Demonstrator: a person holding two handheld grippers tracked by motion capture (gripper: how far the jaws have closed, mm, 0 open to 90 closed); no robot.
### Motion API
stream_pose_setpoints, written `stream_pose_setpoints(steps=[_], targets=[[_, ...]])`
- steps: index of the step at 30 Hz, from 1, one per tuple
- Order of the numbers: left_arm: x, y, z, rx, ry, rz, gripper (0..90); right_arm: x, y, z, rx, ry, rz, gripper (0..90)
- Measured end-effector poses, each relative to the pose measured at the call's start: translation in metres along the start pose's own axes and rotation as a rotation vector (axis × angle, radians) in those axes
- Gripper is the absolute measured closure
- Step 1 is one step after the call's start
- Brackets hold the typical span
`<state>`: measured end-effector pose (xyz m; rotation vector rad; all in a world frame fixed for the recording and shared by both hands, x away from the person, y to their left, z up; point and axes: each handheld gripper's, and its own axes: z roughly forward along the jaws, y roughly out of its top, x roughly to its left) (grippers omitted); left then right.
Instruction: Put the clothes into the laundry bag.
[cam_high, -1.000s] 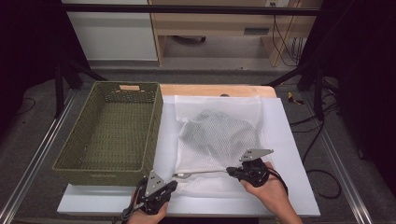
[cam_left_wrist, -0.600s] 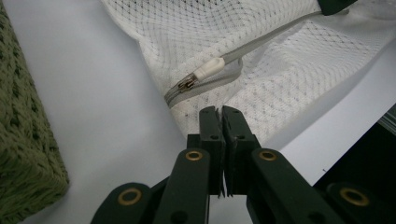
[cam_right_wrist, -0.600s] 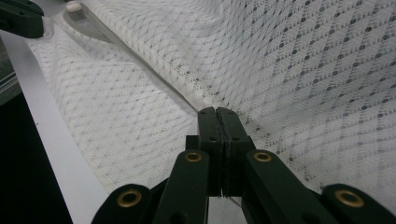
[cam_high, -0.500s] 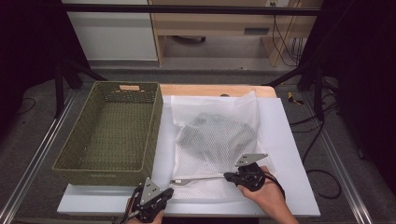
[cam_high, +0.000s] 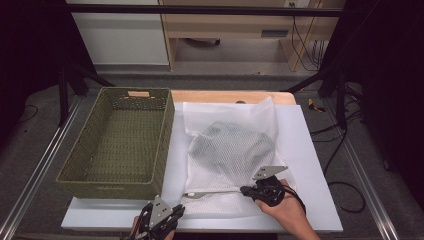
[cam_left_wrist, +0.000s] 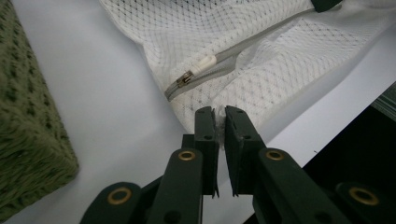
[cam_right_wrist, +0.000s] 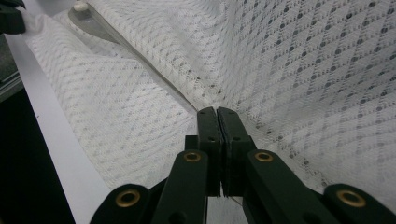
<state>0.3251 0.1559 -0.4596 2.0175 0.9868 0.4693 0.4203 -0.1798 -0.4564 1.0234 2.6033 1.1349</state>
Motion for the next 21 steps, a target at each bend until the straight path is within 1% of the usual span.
stream_pose_setpoints(steps=[1, 2, 3, 4, 6, 7, 8, 11, 12, 14, 17, 19, 21], targets=[[0.000, 0.000, 0.000, 0.000, 0.000, 0.000, 82.1, 0.000, 0.000, 0.000, 0.000, 0.000, 0.000, 89.1], [0.001, 0.000, -0.006, -0.013, 0.024, 0.004, 79.7, 0.000, 0.000, 0.000, 0.002, -0.002, 0.002, 89.0], [0.001, 0.000, -0.006, -0.013, 0.024, 0.004, 79.3, 0.000, 0.000, 0.000, 0.002, -0.002, 0.002, 89.0], [0.003, 0.001, -0.011, -0.027, 0.037, -0.001, 78.1, -0.001, -0.001, 0.000, 0.010, -0.010, -0.001, 88.7], [0.005, 0.001, -0.014, -0.036, 0.050, -0.005, 75.2, -0.003, -0.002, 0.002, 0.013, -0.021, -0.006, 87.5], [0.005, 0.001, -0.014, -0.036, 0.050, -0.005, 75.0, -0.003, -0.002, 0.002, 0.013, -0.021, -0.006, 87.5], [0.005, 0.001, -0.015, -0.035, 0.055, -0.005, 74.1, -0.003, -0.003, 0.003, 0.019, -0.034, -0.010, 86.0], [0.004, 0.001, -0.014, -0.031, 0.057, 0.000, 70.3, -0.003, -0.003, 0.004, 0.028, -0.042, -0.014, 86.0], [0.004, 0.002, -0.014, -0.032, 0.062, 0.005, 67.9, -0.003, -0.003, 0.005, 0.032, -0.049, -0.028, 86.6], [0.004, 0.003, -0.013, -0.030, 0.076, 0.017, 66.4, -0.003, -0.003, 0.005, 0.031, -0.049, -0.024, 86.6], [0.005, 0.003, -0.013, -0.041, 0.083, 0.006, 59.6, -0.004, -0.003, 0.005, 0.032, -0.052, -0.031, 88.7], [0.005, 0.003, -0.013, -0.039, 0.082, -0.001, 58.5, -0.004, -0.002, 0.004, 0.028, -0.053, -0.026, 88.8], [0.005, 0.004, -0.013, -0.039, 0.083, 0.003, 57.4, -0.005, -0.003, 0.003, 0.024, -0.057, -0.027, 88.4]])
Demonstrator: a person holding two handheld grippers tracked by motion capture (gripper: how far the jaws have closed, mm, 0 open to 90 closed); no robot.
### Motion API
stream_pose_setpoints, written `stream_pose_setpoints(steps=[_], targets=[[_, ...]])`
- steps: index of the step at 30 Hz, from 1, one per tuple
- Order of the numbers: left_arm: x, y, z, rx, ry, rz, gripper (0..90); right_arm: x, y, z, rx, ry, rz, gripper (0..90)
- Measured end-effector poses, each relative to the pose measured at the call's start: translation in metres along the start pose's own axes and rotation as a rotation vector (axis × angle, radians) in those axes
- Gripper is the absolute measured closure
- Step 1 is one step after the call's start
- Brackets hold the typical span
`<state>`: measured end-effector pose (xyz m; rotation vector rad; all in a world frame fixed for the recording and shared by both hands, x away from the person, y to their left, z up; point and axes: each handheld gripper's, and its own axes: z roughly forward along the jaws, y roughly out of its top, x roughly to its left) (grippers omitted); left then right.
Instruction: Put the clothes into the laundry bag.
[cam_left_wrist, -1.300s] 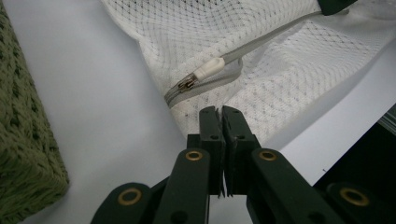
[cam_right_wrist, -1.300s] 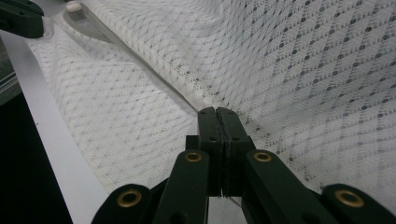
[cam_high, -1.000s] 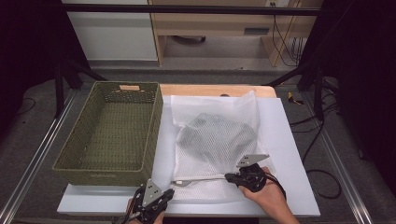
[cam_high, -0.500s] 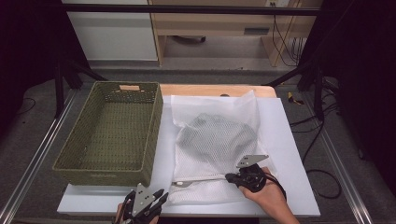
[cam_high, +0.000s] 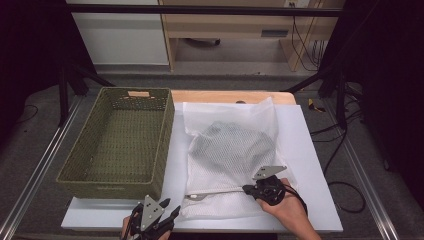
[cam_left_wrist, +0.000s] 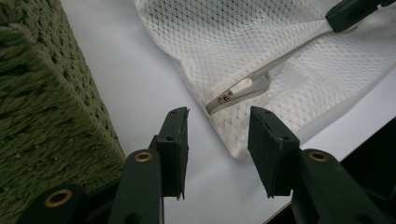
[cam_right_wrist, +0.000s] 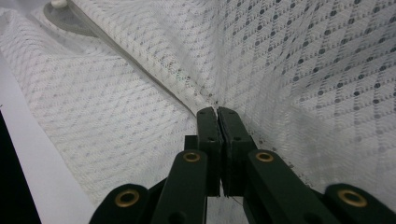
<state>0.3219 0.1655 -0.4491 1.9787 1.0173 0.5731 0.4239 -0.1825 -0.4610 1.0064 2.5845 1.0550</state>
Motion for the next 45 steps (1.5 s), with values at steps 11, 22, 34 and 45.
stream_pose_setpoints(steps=[11, 22, 34, 45], targets=[[0.000, 0.001, 0.002, 0.010, -0.012, 0.004, 55.0, 0.002, 0.003, -0.007, -0.038, 0.016, -0.011, 79.8], [0.001, 0.001, 0.003, 0.011, -0.015, 0.001, 49.9, 0.011, 0.016, -0.021, -0.141, 0.020, -0.030, 64.9], [0.001, -0.002, 0.014, 0.018, -0.042, -0.028, 45.6, 0.028, 0.026, -0.017, -0.151, 0.023, -0.076, 59.2], [0.006, 0.000, 0.030, 0.024, -0.035, -0.089, 55.7, 0.032, 0.025, -0.012, -0.132, 0.024, -0.086, 60.6]])
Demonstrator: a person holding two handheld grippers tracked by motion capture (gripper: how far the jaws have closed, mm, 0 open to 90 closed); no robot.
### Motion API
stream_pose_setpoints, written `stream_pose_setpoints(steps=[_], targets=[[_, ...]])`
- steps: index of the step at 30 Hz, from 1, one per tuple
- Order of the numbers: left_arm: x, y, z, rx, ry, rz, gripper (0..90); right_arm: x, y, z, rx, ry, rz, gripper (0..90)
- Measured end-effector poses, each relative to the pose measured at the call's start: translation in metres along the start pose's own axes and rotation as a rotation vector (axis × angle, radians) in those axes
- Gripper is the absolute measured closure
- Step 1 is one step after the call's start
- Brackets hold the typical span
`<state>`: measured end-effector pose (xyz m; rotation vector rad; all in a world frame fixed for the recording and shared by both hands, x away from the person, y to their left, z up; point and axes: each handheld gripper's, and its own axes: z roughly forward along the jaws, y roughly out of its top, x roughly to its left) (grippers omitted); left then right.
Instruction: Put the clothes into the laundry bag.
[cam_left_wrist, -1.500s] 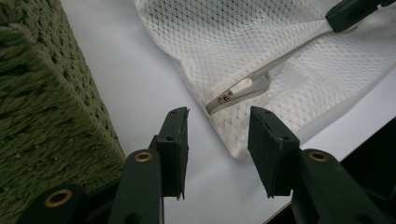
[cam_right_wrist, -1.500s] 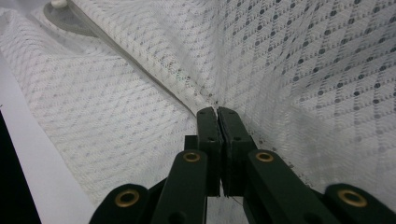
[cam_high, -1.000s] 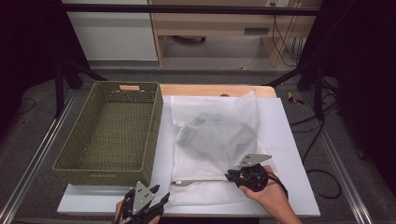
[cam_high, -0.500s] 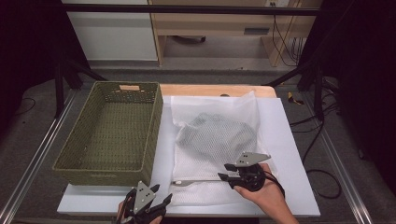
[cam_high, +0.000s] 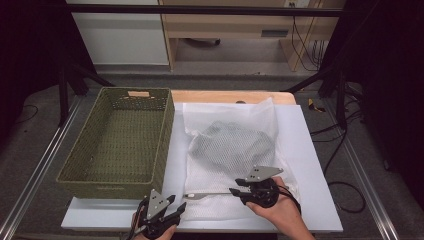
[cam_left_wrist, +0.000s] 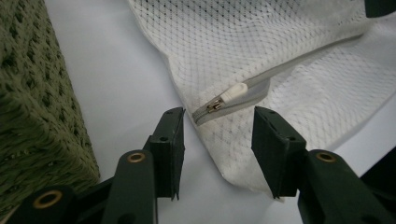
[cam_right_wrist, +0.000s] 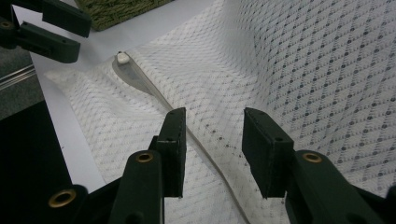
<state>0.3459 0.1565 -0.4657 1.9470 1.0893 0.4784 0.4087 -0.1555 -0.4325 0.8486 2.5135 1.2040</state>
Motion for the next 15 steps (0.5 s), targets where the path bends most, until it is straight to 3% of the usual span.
stream_pose_setpoints(steps=[3, 15], targets=[[0.002, 0.001, 0.008, -0.001, -0.003, -0.016, 54.4, 0.001, 0.000, 0.001, 0.005, 0.002, -0.004, 60.4], [0.002, -0.004, 0.019, 0.029, -0.033, 0.026, 41.1, 0.007, 0.006, 0.004, -0.017, -0.004, -0.006, 52.9]])
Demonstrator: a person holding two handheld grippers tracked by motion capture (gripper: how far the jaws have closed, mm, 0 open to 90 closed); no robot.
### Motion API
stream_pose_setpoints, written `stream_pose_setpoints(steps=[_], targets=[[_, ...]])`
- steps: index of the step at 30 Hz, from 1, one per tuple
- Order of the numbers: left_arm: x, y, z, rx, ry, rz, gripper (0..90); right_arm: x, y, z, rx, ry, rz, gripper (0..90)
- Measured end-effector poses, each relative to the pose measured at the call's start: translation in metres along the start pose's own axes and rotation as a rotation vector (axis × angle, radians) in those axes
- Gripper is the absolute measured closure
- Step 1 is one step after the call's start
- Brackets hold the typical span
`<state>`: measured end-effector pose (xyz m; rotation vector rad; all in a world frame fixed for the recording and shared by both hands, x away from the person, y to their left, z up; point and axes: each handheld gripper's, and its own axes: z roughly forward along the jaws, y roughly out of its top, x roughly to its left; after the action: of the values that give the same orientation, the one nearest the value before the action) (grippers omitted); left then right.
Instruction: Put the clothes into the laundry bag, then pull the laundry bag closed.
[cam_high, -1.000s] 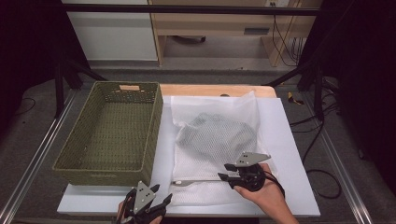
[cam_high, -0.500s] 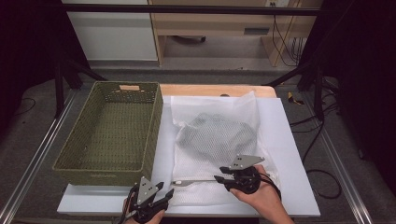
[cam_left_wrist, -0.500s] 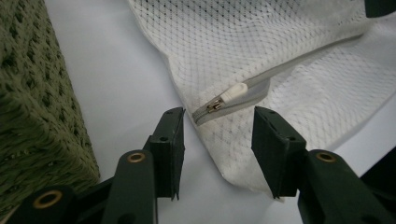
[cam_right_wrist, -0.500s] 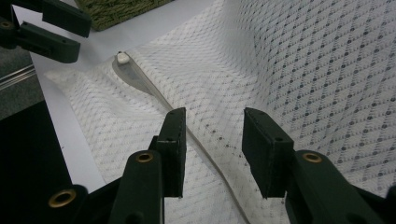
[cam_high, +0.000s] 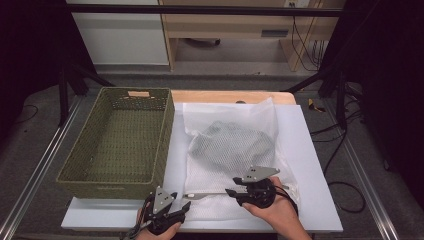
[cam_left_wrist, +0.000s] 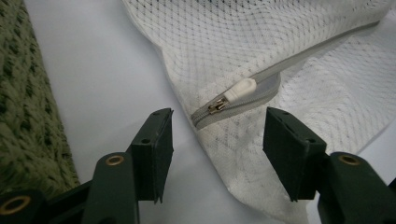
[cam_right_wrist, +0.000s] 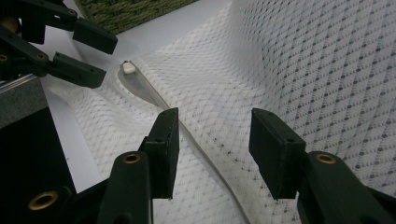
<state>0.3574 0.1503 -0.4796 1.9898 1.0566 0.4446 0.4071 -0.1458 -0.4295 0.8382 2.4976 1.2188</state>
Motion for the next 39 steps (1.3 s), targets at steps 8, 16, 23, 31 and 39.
stream_pose_setpoints(steps=[8, 16, 23, 31, 39], targets=[[0.003, -0.003, 0.002, 0.004, 0.007, 0.018, 36.3, 0.012, 0.014, 0.003, -0.026, -0.009, -0.037, 47.5], [0.003, -0.004, 0.003, 0.002, -0.017, 0.033, 36.1, 0.018, 0.013, 0.007, -0.004, -0.010, -0.055, 46.9], [0.004, -0.006, 0.008, 0.013, -0.017, 0.051, 39.8, 0.017, 0.010, 0.009, 0.004, -0.010, -0.052, 46.8], [0.006, -0.006, 0.012, -0.002, -0.026, 0.043, 46.0, 0.018, 0.010, 0.011, 0.007, -0.007, -0.050, 46.7], [0.005, -0.007, 0.012, -0.013, -0.031, 0.050, 56.3, 0.022, 0.013, 0.011, 0.001, -0.002, -0.060, 46.7]])
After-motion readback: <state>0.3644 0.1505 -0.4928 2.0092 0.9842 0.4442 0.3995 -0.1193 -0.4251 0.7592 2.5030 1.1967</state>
